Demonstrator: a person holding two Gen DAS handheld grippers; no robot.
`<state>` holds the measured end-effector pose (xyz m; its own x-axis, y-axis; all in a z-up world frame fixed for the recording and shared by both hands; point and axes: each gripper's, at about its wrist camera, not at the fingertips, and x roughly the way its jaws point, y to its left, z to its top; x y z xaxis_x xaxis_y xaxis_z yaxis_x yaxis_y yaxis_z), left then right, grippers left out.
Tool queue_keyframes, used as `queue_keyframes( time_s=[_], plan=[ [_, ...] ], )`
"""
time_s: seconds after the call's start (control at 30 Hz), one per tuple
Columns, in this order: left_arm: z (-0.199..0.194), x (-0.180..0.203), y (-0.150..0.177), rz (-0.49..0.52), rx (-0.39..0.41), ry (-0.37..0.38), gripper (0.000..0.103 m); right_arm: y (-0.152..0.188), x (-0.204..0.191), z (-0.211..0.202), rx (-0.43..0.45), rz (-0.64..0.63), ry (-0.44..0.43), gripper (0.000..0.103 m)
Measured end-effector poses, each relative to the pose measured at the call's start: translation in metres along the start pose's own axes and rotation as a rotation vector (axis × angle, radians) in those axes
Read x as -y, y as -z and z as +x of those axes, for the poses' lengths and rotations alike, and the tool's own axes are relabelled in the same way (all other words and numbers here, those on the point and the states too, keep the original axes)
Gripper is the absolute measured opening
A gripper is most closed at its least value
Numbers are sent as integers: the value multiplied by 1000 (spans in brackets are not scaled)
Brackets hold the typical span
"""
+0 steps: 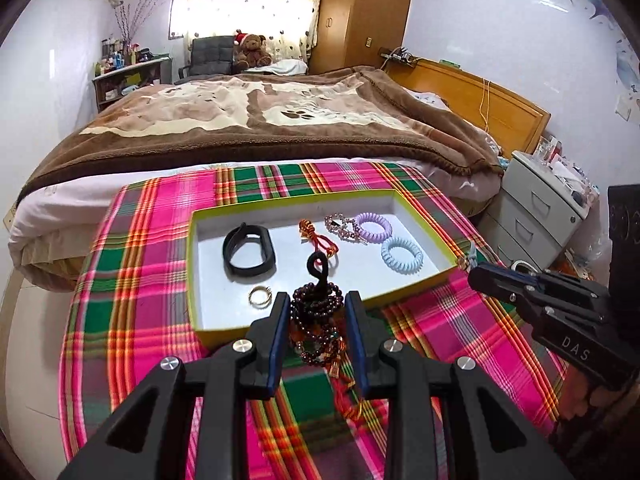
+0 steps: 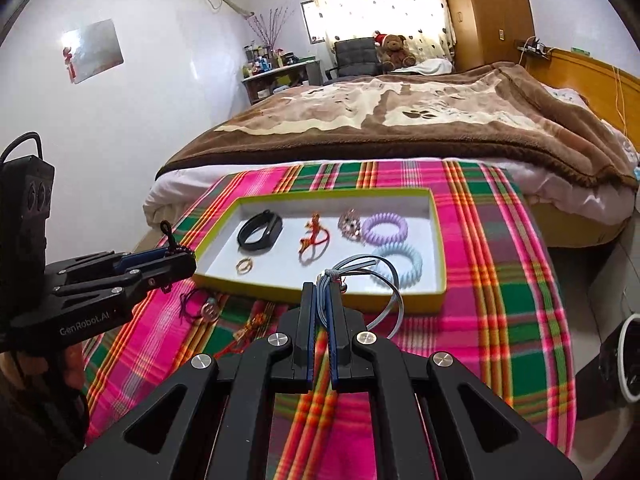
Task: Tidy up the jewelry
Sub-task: 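Carry the grey cord and beaded bracelet into the box and open both grippers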
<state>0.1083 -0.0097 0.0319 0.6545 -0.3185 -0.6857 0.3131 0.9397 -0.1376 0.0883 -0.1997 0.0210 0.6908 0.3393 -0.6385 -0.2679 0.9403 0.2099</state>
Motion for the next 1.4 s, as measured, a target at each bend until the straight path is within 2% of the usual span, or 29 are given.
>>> queue_keyframes(
  time_s=[0.3,0.73,1.03,1.23,1.4],
  plan=[
    [30,-2,-14,-28,-28,25,29,-32,13,36,-29,-25,9,5],
    [69,-13,-9,-39,-90,7,29,-41,20,111,-191,-65,-40,5],
    [83,-19,-4,-49,-128,17,29,-36,21,133,-267,-68,-64,5],
    [89,-20,-3,-56,-148,10,29,-32,17,140,-294,-69,-101,5],
    [90,-21,-3,-57,-155,15,30,-32,13,142,-307,-81,-99,5]
  ],
)
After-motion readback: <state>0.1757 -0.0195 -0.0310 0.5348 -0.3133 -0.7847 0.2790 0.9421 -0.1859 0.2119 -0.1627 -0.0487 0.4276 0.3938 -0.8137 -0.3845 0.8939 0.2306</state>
